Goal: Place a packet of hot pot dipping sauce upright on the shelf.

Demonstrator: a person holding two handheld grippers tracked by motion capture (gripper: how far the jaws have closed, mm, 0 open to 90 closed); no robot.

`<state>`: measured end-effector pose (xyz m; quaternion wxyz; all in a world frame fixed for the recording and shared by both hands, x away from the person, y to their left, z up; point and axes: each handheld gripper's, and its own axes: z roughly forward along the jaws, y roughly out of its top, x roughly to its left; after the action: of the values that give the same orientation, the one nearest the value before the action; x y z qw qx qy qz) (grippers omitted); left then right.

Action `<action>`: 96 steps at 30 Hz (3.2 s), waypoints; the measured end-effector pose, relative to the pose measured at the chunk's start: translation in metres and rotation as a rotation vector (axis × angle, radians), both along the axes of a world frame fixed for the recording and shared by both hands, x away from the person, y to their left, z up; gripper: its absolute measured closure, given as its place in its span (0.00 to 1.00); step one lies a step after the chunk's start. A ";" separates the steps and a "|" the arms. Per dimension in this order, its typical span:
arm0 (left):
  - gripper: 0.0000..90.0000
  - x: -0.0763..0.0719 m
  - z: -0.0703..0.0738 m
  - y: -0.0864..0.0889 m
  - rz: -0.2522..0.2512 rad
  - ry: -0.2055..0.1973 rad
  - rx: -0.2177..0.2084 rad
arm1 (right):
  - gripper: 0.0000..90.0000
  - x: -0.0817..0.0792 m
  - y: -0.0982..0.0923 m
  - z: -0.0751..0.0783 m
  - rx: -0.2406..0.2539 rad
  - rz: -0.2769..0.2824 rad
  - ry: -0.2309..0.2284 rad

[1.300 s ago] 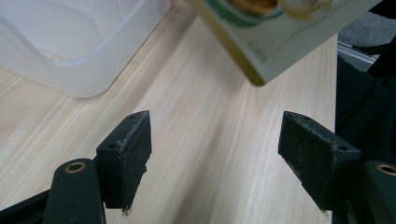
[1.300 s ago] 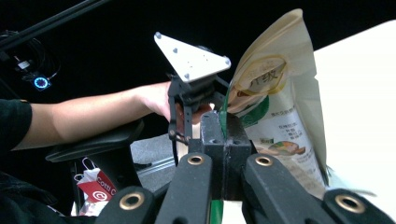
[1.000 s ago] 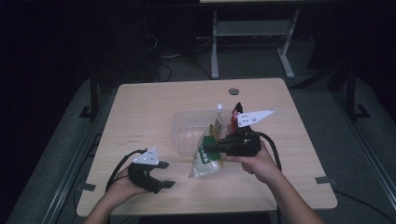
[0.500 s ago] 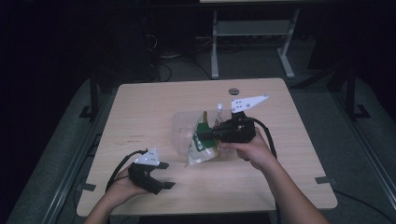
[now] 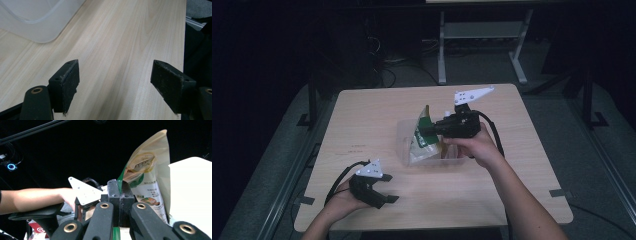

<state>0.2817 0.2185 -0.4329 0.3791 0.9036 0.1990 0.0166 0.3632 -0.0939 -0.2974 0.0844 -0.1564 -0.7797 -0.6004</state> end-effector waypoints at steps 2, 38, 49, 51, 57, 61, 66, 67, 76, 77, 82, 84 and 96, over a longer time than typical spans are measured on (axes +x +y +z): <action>0.25 0.000 0.000 0.000 -0.002 0.003 0.004 | 1.00 0.004 0.001 0.000 -0.002 -0.005 0.003; 0.24 0.000 -0.001 -0.001 -0.011 0.006 0.020 | 1.00 0.045 0.008 -0.028 -0.120 -0.113 0.057; 0.24 -0.001 -0.002 -0.001 -0.010 0.008 0.019 | 1.00 0.047 0.012 -0.036 -0.154 -0.131 0.063; 0.24 -0.001 -0.002 -0.001 -0.010 0.010 0.018 | 1.00 0.047 0.013 -0.038 -0.162 -0.136 0.061; 0.24 -0.001 -0.002 -0.001 -0.013 0.010 0.020 | 1.00 0.047 0.013 -0.038 -0.154 -0.140 0.061; 0.24 -0.001 -0.003 -0.002 -0.015 0.013 0.020 | 1.00 0.047 0.012 -0.039 -0.171 -0.148 0.059; 0.24 -0.001 -0.003 -0.002 -0.016 0.016 0.021 | 0.99 0.047 0.013 -0.039 -0.173 -0.156 0.052; 0.24 -0.001 -0.003 -0.002 -0.017 0.016 0.021 | 0.99 0.047 0.013 -0.039 -0.177 -0.159 0.048; 0.24 -0.001 -0.003 -0.002 -0.020 0.018 0.025 | 0.96 0.046 0.014 -0.037 -0.171 -0.179 0.038; 0.24 -0.001 -0.003 -0.002 -0.020 0.018 0.025 | 0.96 0.046 0.013 -0.037 -0.167 -0.180 0.040; 0.24 0.000 -0.003 -0.001 -0.017 0.017 0.025 | 0.92 0.045 0.008 -0.033 -0.148 -0.187 0.021; 0.24 0.000 -0.002 -0.001 -0.014 0.015 0.026 | 0.87 0.043 0.006 -0.031 -0.149 -0.190 0.013; 0.23 0.002 0.000 0.001 0.002 0.002 0.026 | 0.55 0.018 0.002 -0.024 -0.241 -0.199 -0.066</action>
<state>0.2834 0.2194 -0.4328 0.3669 0.9083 0.2001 0.0185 0.3813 -0.0922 -0.3210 -0.0207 -0.2222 -0.8290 -0.5128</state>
